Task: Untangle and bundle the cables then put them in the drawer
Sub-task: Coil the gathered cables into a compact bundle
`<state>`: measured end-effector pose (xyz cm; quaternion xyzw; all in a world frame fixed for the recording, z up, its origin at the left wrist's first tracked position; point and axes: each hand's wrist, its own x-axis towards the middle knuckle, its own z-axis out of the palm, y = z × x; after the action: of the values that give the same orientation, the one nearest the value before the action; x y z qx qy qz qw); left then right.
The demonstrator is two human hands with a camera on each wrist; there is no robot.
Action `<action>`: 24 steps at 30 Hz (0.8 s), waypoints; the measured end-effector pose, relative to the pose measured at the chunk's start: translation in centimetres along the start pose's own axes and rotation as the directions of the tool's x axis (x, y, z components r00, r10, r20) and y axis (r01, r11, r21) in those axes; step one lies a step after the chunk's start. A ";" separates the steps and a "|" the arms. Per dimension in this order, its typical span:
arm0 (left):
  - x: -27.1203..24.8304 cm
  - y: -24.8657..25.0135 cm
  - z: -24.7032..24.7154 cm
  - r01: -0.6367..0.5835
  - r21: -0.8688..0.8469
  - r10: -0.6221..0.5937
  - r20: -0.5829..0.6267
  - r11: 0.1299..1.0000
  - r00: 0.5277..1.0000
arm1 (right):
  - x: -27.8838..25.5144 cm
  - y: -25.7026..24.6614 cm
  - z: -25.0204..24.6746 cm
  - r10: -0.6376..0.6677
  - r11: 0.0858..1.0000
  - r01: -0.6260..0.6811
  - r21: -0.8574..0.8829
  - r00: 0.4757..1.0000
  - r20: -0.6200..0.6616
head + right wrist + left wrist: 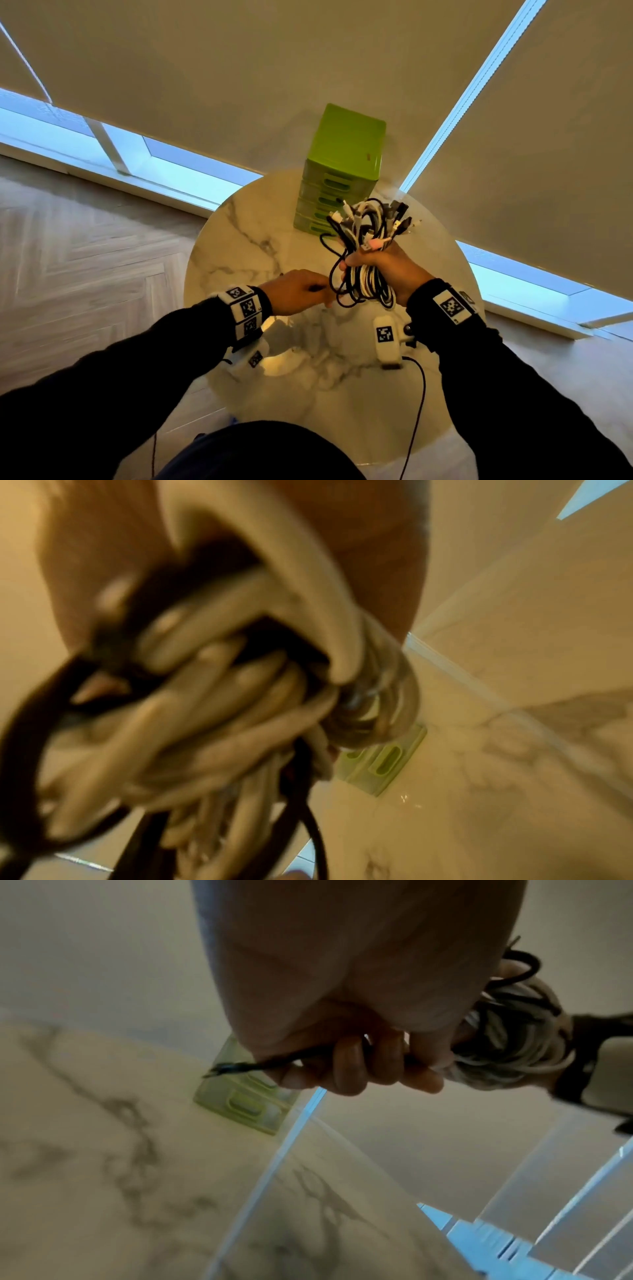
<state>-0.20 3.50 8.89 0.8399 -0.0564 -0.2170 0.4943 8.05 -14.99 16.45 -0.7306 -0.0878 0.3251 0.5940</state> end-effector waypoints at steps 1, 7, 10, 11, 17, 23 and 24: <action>-0.3 -0.5 -0.7 0.004 0.083 -0.004 0.002 0.997 1.000 | -0.1 0.1 -0.2 0.000 0.996 -0.001 -0.086 1.000 -0.003; -1.5 -1.2 -3.3 -0.027 0.177 0.059 -0.174 0.984 0.983 | 0.6 1.6 -0.9 -0.005 0.936 -0.017 -0.352 0.998 -0.061; -0.6 -0.3 -2.5 -0.069 -0.250 -0.002 -0.276 0.966 0.961 | 0.6 2.2 0.0 -0.043 0.936 0.030 -0.350 0.999 -0.030; -0.2 0.0 -2.1 -0.077 -0.386 -0.045 -0.298 0.919 0.954 | 0.5 2.3 0.3 -0.062 0.937 0.059 -0.345 0.998 0.002; 0.7 0.2 -1.3 -0.080 -0.499 -0.089 -0.306 0.863 0.948 | 0.6 3.1 0.5 -0.116 0.948 0.120 -0.293 0.993 0.033; 1.4 1.4 -0.9 -0.134 -0.526 -0.081 -0.365 0.840 0.927 | 0.6 4.4 0.9 -0.044 0.994 0.048 -0.094 0.998 0.046; 1.5 1.5 -0.9 -0.135 -0.525 -0.085 -0.374 0.841 0.924 | 0.6 4.4 0.9 -0.041 0.998 0.044 -0.050 0.997 0.065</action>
<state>1.70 3.00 10.10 0.6911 0.0936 -0.0494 0.7150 6.83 -15.21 12.07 -0.7328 -0.1306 0.3332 0.5788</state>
